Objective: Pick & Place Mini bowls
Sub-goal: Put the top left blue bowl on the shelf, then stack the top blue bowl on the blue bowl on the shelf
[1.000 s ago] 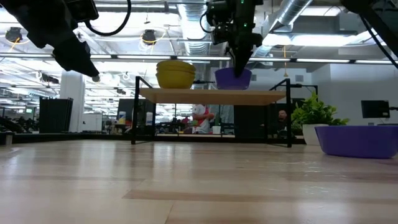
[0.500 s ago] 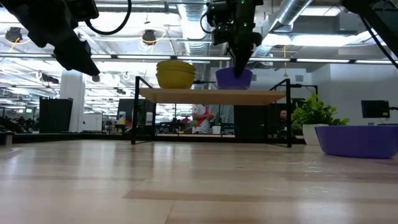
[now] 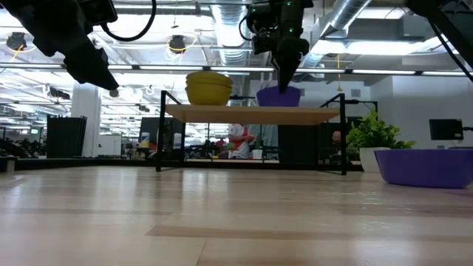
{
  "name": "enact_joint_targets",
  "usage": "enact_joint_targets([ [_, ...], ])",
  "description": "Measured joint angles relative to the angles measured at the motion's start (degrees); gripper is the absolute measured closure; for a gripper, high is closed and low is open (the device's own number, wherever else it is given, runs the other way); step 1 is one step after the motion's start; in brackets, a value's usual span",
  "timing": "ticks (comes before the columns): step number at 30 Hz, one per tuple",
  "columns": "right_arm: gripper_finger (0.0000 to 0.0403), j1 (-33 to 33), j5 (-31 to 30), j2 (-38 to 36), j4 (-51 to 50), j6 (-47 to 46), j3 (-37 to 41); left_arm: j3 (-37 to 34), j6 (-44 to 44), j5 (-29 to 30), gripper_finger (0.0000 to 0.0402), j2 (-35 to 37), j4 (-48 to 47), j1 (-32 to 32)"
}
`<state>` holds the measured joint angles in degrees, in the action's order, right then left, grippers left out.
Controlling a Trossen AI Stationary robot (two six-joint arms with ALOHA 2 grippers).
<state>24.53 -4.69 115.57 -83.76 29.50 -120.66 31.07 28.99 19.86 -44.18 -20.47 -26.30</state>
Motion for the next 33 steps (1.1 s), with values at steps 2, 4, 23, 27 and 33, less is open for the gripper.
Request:
enact_joint_targets([
  [2, 0.035, 0.0, 0.1, 0.0, 0.0, 0.0, 0.0, 0.0, 0.0, 0.0, 0.0149, 0.0, 0.0, 0.0],
  [4, 0.0339, 0.0, 0.1, 0.0, 0.0, 0.0, 0.0, 0.0, 0.0, 0.0, 0.0149, 0.0, 0.0, 0.0],
  [23, 0.025, -0.6, 0.2, -0.4, -2.5, 0.3, -5.6, 0.0, 0.0, 0.0, 0.0149, 0.0, 0.0, 0.0],
  [27, 0.0239, -1.4, 0.2, -0.4, -6.0, -0.9, -9.0, 0.0, 0.0, 0.0, 0.0149, 0.0, 0.0, 0.0],
  [33, 0.0238, -2.1, 0.3, -1.6, -6.2, -9.1, -10.6, 0.0, -0.7, 0.0, 0.0149, 0.0, 0.0, 0.0],
])
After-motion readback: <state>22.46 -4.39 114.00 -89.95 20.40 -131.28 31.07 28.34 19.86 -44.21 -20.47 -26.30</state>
